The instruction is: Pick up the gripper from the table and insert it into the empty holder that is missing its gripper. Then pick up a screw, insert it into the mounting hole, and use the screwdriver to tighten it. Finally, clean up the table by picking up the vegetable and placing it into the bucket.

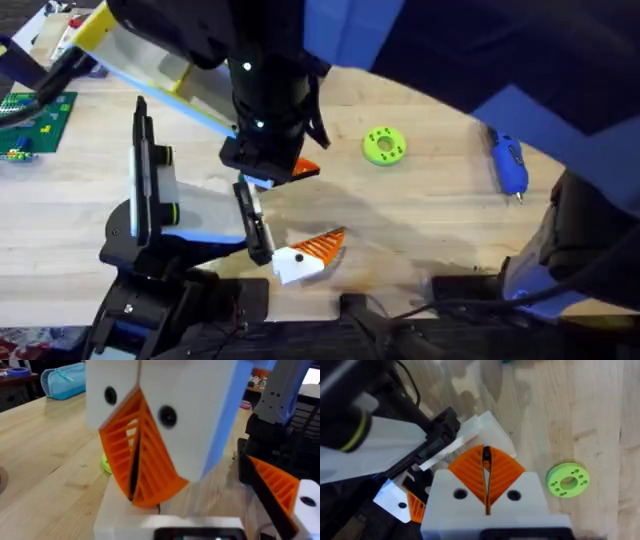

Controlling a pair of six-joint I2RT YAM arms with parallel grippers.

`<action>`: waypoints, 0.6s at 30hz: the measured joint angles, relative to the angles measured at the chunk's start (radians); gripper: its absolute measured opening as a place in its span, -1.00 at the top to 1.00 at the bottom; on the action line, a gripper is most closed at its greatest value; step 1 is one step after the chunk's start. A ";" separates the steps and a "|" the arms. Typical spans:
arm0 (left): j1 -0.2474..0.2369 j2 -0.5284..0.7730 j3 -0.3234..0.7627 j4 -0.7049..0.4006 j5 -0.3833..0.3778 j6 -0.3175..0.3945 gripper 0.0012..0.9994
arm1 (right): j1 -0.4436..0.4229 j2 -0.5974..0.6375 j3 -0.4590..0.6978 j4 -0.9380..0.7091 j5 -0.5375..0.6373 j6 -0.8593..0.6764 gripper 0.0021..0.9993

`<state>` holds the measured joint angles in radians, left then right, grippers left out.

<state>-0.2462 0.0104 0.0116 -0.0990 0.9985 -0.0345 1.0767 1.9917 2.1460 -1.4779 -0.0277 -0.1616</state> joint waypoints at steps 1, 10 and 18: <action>0.000 0.000 0.000 0.000 0.000 0.000 -0.97 | 0.000 0.000 0.000 0.000 0.000 0.000 0.98; 0.000 0.000 0.000 0.000 0.000 0.000 -0.97 | 0.000 0.000 0.000 0.011 0.000 0.000 0.98; 0.000 0.000 0.000 0.000 -0.001 0.000 -0.97 | 0.000 0.000 0.000 0.017 0.000 0.000 0.98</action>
<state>-0.2462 0.0104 0.0116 -0.0990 0.9977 -0.0345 1.0767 1.9916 2.1460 -1.4605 -0.0277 -0.1616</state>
